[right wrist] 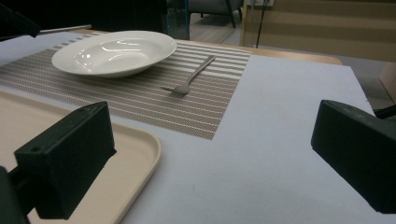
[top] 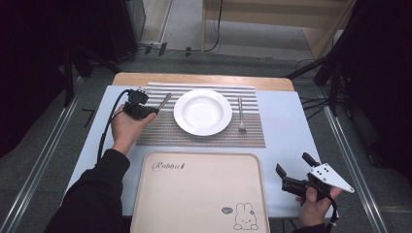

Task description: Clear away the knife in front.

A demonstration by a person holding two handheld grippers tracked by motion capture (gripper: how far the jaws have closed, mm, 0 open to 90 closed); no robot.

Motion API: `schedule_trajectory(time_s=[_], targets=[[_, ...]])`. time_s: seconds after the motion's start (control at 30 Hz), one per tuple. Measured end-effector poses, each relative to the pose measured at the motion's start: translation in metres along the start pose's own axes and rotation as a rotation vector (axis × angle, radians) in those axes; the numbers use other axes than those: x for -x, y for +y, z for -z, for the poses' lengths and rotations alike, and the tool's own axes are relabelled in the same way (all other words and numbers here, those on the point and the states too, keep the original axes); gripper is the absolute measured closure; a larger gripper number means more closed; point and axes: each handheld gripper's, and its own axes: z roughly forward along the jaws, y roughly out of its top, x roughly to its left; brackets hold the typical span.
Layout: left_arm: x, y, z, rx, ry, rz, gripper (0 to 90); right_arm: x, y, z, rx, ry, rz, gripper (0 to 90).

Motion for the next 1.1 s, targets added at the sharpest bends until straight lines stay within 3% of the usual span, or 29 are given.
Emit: schedule_trajectory(time_s=[0.2,0.43,0.9,1.1], targets=[[0.007,-0.005,0.01,0.026,-0.002,-0.024,79.4,0.0,0.0,0.0,-0.002,0.0,-0.002,0.0],[0.016,-0.012,0.023,0.054,-0.041,-0.032,79.4,-0.001,0.0,0.0,-0.004,0.002,-0.003,0.0],[0.033,-0.032,0.037,0.076,-0.067,-0.074,79.4,-0.002,0.001,0.0,0.001,0.006,0.001,0.0],[0.038,-0.04,0.043,0.086,-0.084,-0.074,79.4,-0.003,0.001,0.0,0.002,0.008,0.01,0.0]])
